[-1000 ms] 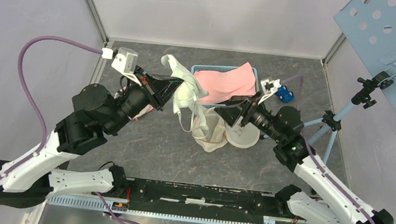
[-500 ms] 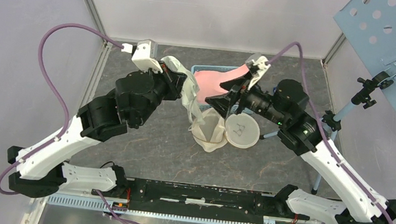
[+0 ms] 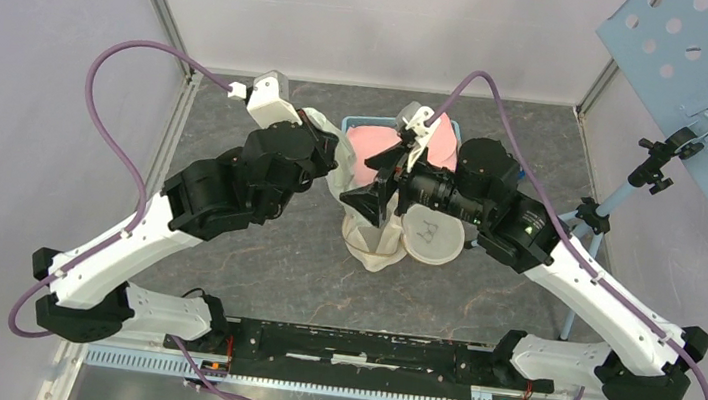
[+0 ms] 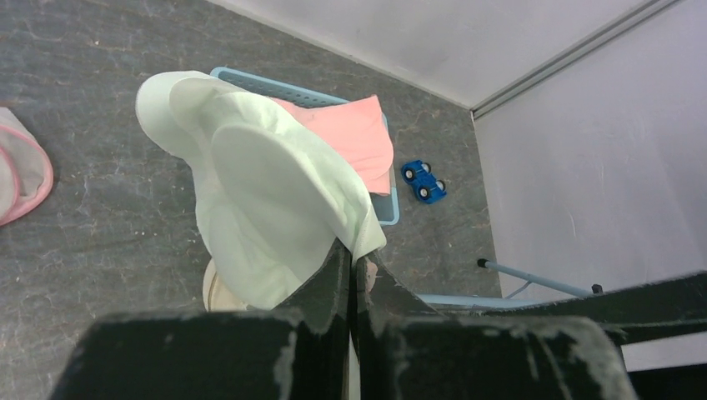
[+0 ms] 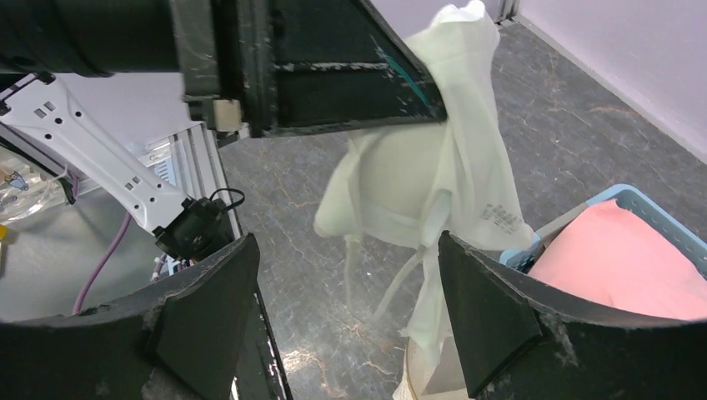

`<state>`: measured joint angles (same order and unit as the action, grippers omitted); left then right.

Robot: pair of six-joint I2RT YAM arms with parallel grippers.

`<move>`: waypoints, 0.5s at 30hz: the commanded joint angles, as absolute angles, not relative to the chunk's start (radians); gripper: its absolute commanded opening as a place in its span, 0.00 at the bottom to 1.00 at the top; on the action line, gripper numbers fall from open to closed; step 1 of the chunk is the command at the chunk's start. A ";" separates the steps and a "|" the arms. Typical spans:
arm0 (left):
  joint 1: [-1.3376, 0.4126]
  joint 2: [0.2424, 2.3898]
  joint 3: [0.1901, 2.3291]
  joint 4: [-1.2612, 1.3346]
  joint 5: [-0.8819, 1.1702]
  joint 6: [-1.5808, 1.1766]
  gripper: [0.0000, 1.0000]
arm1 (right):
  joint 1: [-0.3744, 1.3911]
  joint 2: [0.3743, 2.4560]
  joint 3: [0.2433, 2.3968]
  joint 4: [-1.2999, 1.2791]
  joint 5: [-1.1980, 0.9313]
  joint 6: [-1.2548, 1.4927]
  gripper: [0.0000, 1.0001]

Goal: Unzip the laundry bag and remove the bra
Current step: Pick up the bra from the laundry bag.

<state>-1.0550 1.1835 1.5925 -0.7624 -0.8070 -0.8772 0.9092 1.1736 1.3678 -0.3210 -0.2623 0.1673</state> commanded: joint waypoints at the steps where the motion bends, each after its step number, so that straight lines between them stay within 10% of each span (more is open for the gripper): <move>1: -1.050 1.183 1.635 -0.778 -0.842 -1.016 0.02 | 0.948 1.182 1.405 -0.306 -0.152 0.126 0.84; 15: -1.051 1.200 1.625 -0.806 -0.743 -1.155 0.02 | 1.017 1.291 1.476 -0.316 0.066 0.073 0.81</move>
<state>-1.0550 1.1950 1.5944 -0.8028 -0.7460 -1.0626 0.9913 1.2575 1.3872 -0.3050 -0.0620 0.1112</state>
